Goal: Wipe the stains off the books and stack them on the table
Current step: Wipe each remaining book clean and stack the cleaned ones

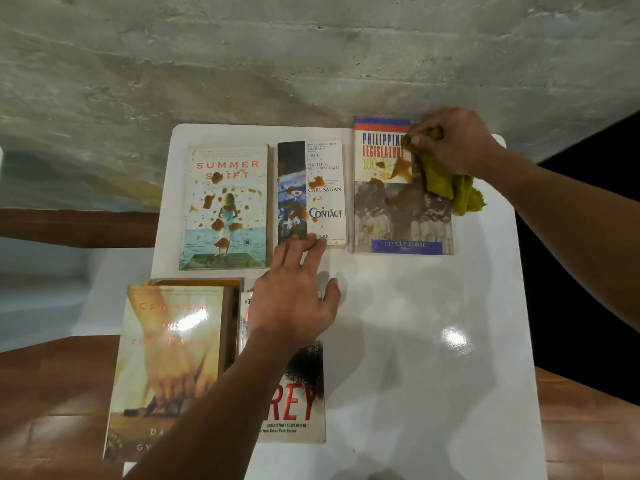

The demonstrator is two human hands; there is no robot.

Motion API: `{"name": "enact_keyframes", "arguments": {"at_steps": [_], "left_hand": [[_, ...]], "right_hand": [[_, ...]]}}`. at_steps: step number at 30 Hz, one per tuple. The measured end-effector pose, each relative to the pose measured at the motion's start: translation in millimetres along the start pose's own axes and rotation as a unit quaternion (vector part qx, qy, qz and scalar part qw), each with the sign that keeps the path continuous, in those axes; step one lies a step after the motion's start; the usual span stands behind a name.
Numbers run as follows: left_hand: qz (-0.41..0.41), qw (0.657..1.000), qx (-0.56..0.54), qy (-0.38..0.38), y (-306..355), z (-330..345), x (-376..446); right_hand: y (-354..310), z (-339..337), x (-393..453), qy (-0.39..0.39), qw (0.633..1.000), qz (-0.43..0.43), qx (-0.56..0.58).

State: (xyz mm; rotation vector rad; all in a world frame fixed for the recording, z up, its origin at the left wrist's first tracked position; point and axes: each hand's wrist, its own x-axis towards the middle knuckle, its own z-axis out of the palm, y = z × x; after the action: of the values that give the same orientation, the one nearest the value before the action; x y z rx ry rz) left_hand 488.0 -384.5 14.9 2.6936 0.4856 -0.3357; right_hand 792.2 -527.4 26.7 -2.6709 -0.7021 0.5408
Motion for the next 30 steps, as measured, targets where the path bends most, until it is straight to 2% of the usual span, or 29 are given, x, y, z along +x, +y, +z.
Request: {"name": "enact_keyframes", "arguments": {"at_steps": [2,4,6,9,10,12,14,18,30], "left_hand": [[-0.001,1.000,0.000,0.003,0,-1,2],[-0.002,1.000,0.004,0.001,-1,-1,3],[-0.002,1.000,0.007,-0.002,-2,-1,1],[0.002,1.000,0.006,0.003,0,0,0],[0.004,1.000,0.006,0.004,1,-1,1],[0.002,1.000,0.009,0.004,0,-2,4],[-0.001,1.000,0.007,-0.001,-2,-2,2],[0.000,1.000,0.010,0.010,-1,0,2],[-0.001,1.000,-0.001,0.012,0,-1,2]], "right_hand": [[-3,1,-1,0.017,1.000,-0.008,0.006],[-8,2,0,-0.039,0.998,-0.047,-0.010],[-8,0,1,-0.072,0.996,-0.048,-0.015],[1,-1,1,-0.001,1.000,-0.012,0.009],[1,-1,-1,-0.002,1.000,-0.022,0.005],[-2,-1,-1,-0.058,0.996,-0.069,-0.018],[-2,-5,1,-0.092,0.992,-0.077,-0.023],[11,-12,4,-0.019,0.997,-0.070,-0.037],[16,-1,-26,-0.022,0.991,-0.103,-0.083]]}}
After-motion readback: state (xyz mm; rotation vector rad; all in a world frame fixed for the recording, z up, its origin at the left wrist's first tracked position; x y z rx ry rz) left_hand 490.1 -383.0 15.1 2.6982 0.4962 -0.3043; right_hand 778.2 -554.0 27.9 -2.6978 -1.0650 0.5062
